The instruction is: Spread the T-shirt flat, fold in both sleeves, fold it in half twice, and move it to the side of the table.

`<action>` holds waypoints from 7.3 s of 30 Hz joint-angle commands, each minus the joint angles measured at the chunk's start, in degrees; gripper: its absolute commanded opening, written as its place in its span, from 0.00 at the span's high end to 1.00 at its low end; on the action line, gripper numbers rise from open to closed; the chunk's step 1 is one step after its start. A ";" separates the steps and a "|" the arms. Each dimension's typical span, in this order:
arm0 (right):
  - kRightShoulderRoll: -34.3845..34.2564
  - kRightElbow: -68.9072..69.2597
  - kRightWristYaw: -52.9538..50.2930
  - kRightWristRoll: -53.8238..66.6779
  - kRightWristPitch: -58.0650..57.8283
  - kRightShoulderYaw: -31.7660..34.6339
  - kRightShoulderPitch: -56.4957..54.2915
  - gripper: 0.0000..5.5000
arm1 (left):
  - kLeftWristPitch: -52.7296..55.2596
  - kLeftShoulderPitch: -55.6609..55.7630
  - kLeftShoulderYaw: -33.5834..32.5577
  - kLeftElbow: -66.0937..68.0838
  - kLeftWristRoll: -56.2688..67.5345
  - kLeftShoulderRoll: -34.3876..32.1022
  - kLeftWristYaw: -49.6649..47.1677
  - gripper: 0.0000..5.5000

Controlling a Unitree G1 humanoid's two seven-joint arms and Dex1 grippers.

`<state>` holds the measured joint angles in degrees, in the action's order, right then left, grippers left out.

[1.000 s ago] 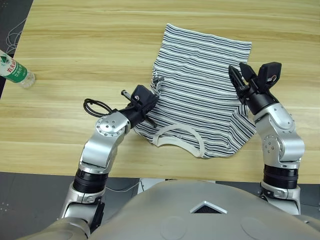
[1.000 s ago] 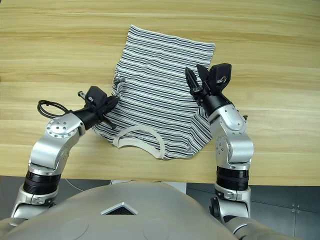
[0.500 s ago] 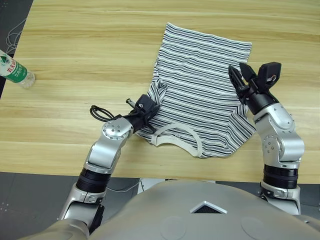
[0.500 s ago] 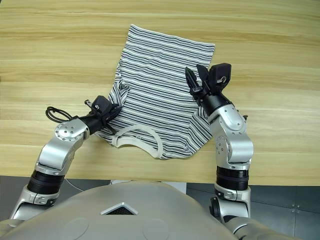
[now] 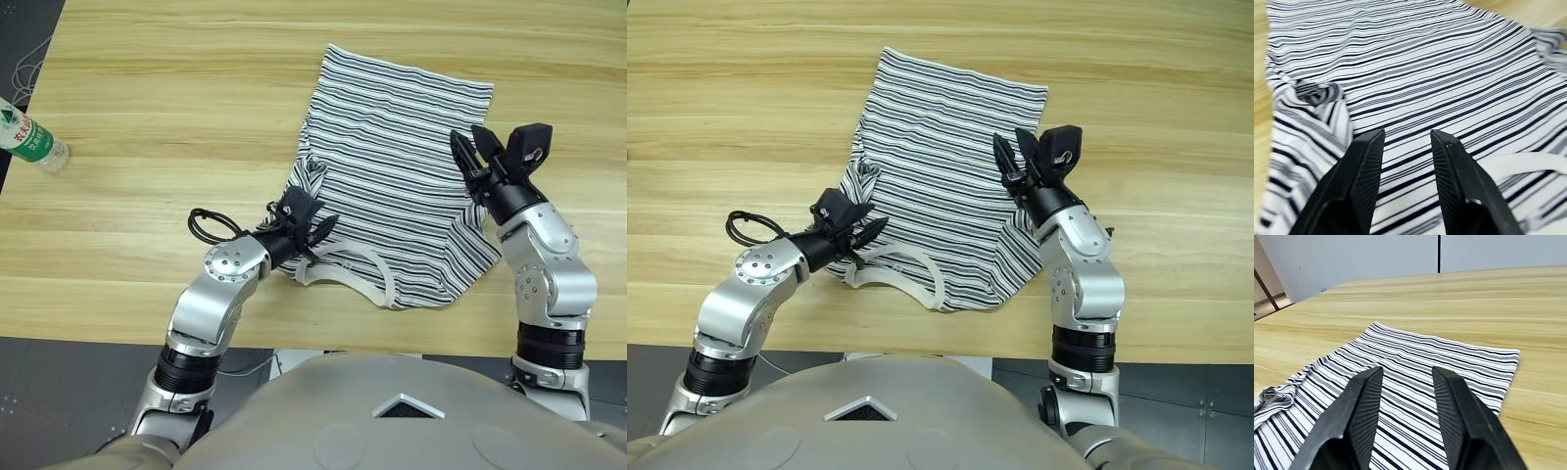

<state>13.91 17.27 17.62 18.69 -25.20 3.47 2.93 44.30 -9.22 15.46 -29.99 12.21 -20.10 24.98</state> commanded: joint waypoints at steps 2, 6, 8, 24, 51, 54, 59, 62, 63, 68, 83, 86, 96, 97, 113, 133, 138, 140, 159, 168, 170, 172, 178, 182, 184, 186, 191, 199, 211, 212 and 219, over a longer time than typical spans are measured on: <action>3.24 0.69 1.09 2.41 -4.16 4.65 2.55 0.66 | 2.19 -1.12 -1.11 -0.50 1.35 0.92 -1.45 0.68; 6.40 0.62 5.54 15.50 -15.37 16.89 10.10 0.66 | -0.57 -1.14 -4.02 1.05 0.91 2.32 -4.04 0.68; 7.24 -0.35 5.82 19.11 -20.70 19.72 13.20 0.66 | -1.93 -1.92 -5.29 1.31 0.90 3.28 -5.43 0.68; 4.11 5.27 -8.19 38.79 -46.75 28.75 20.92 0.66 | -8.01 -7.35 -9.70 2.86 0.75 8.42 -11.19 0.68; 16.08 9.85 0.65 43.71 -51.24 23.86 29.91 0.66 | -9.77 -9.77 -6.96 1.74 -0.74 12.04 -15.09 0.68; 14.57 8.97 -1.75 40.96 -48.66 23.65 28.19 0.66 | -9.78 -9.61 -7.06 1.76 -0.63 11.92 -14.98 0.68; 13.15 6.42 -6.10 36.43 -44.34 24.02 25.81 0.66 | -10.09 -10.12 -7.42 1.70 -0.44 11.70 -14.79 0.68; 12.98 5.74 -6.76 35.43 -43.25 23.66 25.29 0.66 | -10.27 -10.18 -7.57 1.84 -0.41 11.69 -14.75 0.68; 12.97 5.54 -6.86 35.30 -43.05 23.48 25.12 0.66 | -10.35 -10.21 -7.63 1.88 -0.40 11.70 -14.73 0.68; 11.95 6.06 -7.10 35.69 -42.80 22.05 24.57 0.66 | -10.60 -10.11 -7.81 2.01 -0.30 11.52 -14.55 0.68; 9.57 7.63 -8.05 34.45 -40.71 18.46 22.69 0.87 | -10.64 -9.28 -8.17 2.30 -0.40 11.36 -14.53 0.68; 9.52 7.32 -8.02 33.53 -39.78 18.32 22.27 0.96 | -10.70 -9.13 -8.33 2.47 -0.42 11.34 -14.53 0.68; 11.88 3.50 -8.07 27.60 -34.51 19.14 17.39 0.97 | -11.32 -8.36 -8.84 3.62 -0.47 11.38 -14.36 0.68; 12.56 2.62 -8.01 26.34 -33.47 19.35 16.32 0.97 | -11.39 -8.37 -8.88 3.65 -0.46 11.40 -14.36 0.68; 18.55 5.38 -1.67 15.34 -24.78 17.03 9.96 0.97 | -11.88 -8.83 -9.33 3.56 -0.45 11.30 -14.28 0.68; 19.50 9.24 1.99 6.40 -27.39 1.70 11.49 0.97 | -12.59 -8.87 -9.42 3.74 -0.34 11.68 -14.49 0.68; 20.11 10.35 2.73 6.50 -29.62 1.02 11.29 0.97 | -12.81 -8.59 -9.39 4.08 -0.45 11.83 -14.64 0.68; 20.93 10.72 3.27 5.98 -30.23 0.39 11.49 0.97 | -12.83 -8.50 -9.32 4.15 -0.50 11.89 -14.69 0.68; 19.52 15.11 6.94 7.83 -27.61 2.91 10.30 0.78 | -13.05 -8.85 -9.44 4.09 -0.53 11.57 -14.61 0.68; 23.69 15.55 9.94 7.67 -32.23 -3.29 14.11 0.78 | -13.02 -8.90 -9.53 4.35 -0.52 11.33 -14.43 0.68; 24.18 14.72 10.17 7.04 -32.03 -4.27 14.26 0.78 | -13.08 -8.91 -9.64 4.50 -0.52 11.22 -14.37 0.68; 24.37 12.78 10.03 5.87 -31.18 -4.70 14.07 0.78 | -13.16 -8.87 -9.68 4.60 -0.52 11.15 -14.30 0.68; 21.97 13.18 10.96 7.64 -27.47 -2.54 13.49 0.78 | -13.28 -8.78 -9.84 4.72 -0.40 10.88 -14.18 0.68; 20.40 15.32 13.10 13.67 -28.50 2.21 11.94 0.78 | -13.18 -8.71 -9.85 4.88 -0.39 10.60 -14.02 0.68; 20.24 15.57 13.97 17.65 -30.54 5.23 10.64 0.78 | -12.86 -8.52 -9.72 5.00 -0.42 10.23 -13.74 0.68; 21.63 15.15 15.67 20.86 -31.78 7.80 9.07 0.78 | -12.69 -8.10 -9.73 5.11 -0.33 10.00 -13.59 0.68; 24.35 12.82 18.89 26.75 -33.62 13.07 5.62 0.78 | -12.54 -8.14 -9.71 5.36 -0.05 9.62 -13.26 0.68; 35.47 -9.56 33.51 2.77 5.31 7.67 2.40 0.73 | -22.07 -5.32 -9.96 10.72 -2.98 -2.51 -1.13 0.68; 41.11 -55.91 35.84 -30.13 73.74 -8.14 -11.41 0.45 | -56.21 1.10 -4.54 29.84 -20.81 -20.11 10.46 0.68; 41.31 -58.66 34.43 -32.57 77.60 -9.33 -12.99 0.45 | -59.24 1.87 -3.37 31.44 -23.45 -20.88 10.05 0.68; 41.94 -70.11 21.43 -48.18 97.21 -16.05 -19.78 0.45 | -76.82 5.85 5.01 39.50 -38.84 -24.78 7.59 0.58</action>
<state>55.31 -51.10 41.34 -25.97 69.19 -10.56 -15.45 -30.29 -2.41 17.41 7.16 -22.60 -43.98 31.83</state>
